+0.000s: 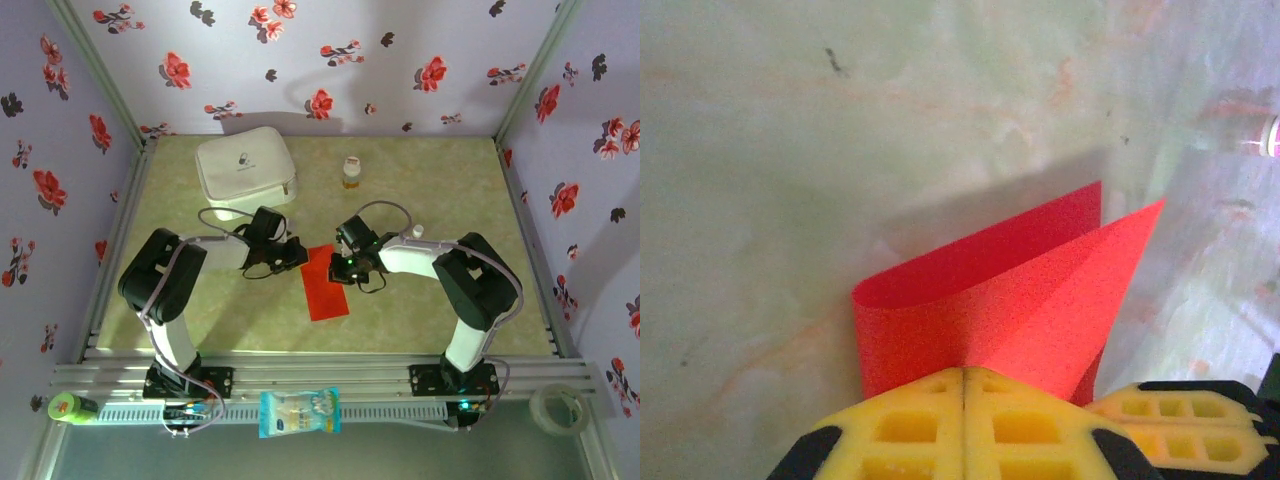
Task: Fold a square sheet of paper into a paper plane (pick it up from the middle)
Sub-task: First fold the square sheet of paper in half at the center of the table.
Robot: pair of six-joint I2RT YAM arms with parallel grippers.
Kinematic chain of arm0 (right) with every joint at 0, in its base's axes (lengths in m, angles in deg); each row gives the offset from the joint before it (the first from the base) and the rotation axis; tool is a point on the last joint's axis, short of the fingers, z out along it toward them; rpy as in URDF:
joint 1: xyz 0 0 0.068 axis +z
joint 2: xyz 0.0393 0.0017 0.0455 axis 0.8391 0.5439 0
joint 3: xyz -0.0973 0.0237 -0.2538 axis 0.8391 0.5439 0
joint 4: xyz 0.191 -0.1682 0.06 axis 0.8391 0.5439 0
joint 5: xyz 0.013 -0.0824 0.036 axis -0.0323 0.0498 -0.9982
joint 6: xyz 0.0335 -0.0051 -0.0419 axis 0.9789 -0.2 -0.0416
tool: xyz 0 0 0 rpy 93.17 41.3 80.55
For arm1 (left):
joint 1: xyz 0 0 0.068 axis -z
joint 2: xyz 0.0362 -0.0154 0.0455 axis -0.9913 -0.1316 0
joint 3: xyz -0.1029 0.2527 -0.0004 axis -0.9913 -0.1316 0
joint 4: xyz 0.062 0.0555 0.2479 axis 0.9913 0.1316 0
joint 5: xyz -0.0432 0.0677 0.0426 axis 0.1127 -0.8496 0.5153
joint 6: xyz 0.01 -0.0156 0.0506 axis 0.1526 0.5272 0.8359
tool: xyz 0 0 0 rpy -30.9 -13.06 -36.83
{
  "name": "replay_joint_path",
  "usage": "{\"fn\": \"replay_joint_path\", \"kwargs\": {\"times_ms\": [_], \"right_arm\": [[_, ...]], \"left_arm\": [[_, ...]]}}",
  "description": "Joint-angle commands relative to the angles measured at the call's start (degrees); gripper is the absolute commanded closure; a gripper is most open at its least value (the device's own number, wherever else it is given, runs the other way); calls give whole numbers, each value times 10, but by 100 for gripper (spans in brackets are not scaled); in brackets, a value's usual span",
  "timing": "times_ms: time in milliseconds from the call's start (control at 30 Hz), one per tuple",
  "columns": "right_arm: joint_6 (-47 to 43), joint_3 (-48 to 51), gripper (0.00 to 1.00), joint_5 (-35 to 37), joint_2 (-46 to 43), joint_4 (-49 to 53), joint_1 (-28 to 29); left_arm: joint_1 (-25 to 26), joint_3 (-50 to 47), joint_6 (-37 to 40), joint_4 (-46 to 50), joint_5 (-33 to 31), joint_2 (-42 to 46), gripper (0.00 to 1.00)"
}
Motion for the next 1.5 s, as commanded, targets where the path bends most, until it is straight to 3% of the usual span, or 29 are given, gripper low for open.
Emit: {"fn": "replay_joint_path", "kwargs": {"times_ms": [0,400,1067,1467], "right_arm": [[2,24,100,33,29,83,2],[4,31,100,33,28,78,3],[3,43,100,33,25,74,3],[8,45,100,32,23,66,3]], "left_arm": [[-11,4,9,-5,6,-17,93],[-45,-14,-7,1,-29,-46,95],[-56,60,0,82,-73,-40,95],[-38,61,3,99,-75,38,93]]}}
